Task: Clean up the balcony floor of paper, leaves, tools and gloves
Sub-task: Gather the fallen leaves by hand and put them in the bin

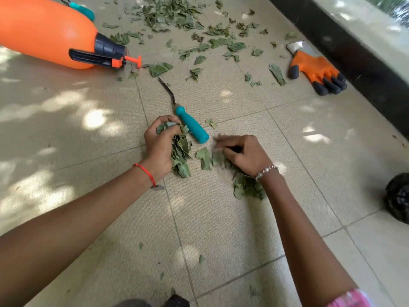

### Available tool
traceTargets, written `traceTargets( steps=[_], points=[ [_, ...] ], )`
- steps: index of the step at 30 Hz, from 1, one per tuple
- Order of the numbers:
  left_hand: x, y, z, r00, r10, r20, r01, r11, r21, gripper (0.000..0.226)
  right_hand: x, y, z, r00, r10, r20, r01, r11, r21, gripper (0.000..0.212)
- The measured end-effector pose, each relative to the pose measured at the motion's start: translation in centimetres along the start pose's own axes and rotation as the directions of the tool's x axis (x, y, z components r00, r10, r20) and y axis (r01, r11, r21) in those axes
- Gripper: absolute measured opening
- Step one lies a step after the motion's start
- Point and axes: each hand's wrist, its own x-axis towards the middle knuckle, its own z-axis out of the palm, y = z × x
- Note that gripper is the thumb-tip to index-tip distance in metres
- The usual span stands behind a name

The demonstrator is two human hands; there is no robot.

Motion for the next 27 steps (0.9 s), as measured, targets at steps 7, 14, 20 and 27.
traceTargets(
  steps=[7,14,20,27],
  points=[
    [-1.6,0.5,-0.5,0.999,-0.019,0.029,0.019,1.000,0.013,0.033,-2.7,-3.5,4.2,0.984,-0.180,0.009,0.174,0.939,-0.296,0.025],
    [-2.4,1.2,-0.5,0.999,-0.022,0.038,0.020,0.999,0.037,0.032,-0.1,-2.2,2.2,0.974,-0.084,-0.212,-0.016,0.902,-0.431,0.020],
    [-2.6,0.9,-0.3,0.999,-0.026,0.033,0.024,0.997,0.075,0.031,2.3,-1.3,2.3,0.999,0.015,0.043,0.005,0.901,-0.435,0.052],
    [-3.0,0.6,0.2,0.998,-0.046,0.034,0.043,0.995,0.086,0.032,-2.9,-2.3,0.3,0.905,-0.009,-0.425,-0.096,0.969,-0.226,0.033]
  ],
)
